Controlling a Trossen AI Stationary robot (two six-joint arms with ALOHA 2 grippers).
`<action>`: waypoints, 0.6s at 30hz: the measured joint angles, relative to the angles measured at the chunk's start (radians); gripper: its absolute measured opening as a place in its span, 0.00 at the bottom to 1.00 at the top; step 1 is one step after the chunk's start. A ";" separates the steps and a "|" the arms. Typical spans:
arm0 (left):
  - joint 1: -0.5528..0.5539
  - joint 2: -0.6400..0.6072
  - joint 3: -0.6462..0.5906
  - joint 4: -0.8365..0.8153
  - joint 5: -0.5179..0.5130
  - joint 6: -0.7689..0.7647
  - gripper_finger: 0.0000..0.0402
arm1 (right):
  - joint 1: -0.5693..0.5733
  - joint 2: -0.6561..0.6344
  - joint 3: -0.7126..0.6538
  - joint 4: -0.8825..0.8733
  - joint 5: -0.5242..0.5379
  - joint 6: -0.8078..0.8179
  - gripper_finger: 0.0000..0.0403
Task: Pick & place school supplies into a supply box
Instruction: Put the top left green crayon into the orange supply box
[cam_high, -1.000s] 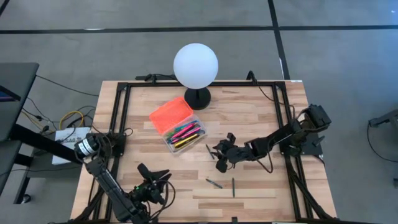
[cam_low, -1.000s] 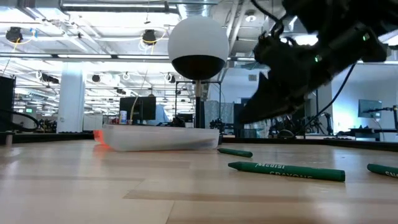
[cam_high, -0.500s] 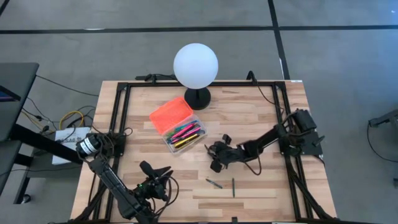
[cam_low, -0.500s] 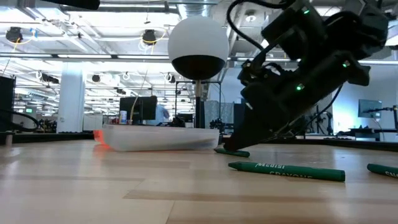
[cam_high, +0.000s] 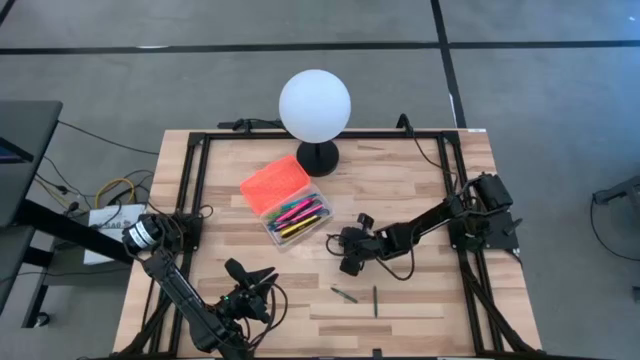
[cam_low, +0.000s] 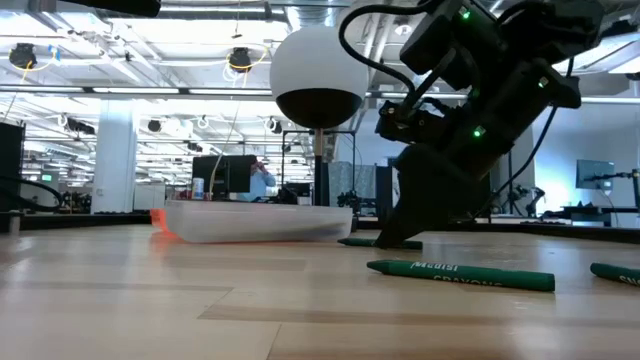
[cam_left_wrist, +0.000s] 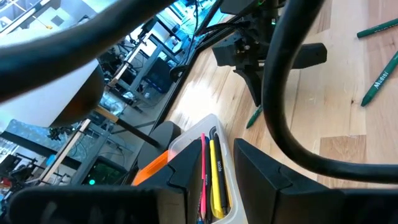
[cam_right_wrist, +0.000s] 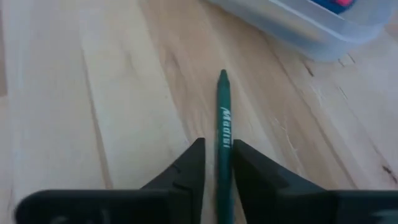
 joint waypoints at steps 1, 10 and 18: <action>0.000 0.000 0.000 0.000 0.000 0.000 0.22 | 0.000 0.000 0.003 -0.004 -0.010 -0.022 0.15; 0.000 0.000 0.000 0.000 0.000 -0.001 0.22 | -0.002 -0.002 0.007 -0.024 -0.087 -0.149 0.03; 0.000 0.000 0.000 0.000 0.000 -0.001 0.22 | -0.004 -0.006 0.010 -0.053 -0.143 -0.152 0.03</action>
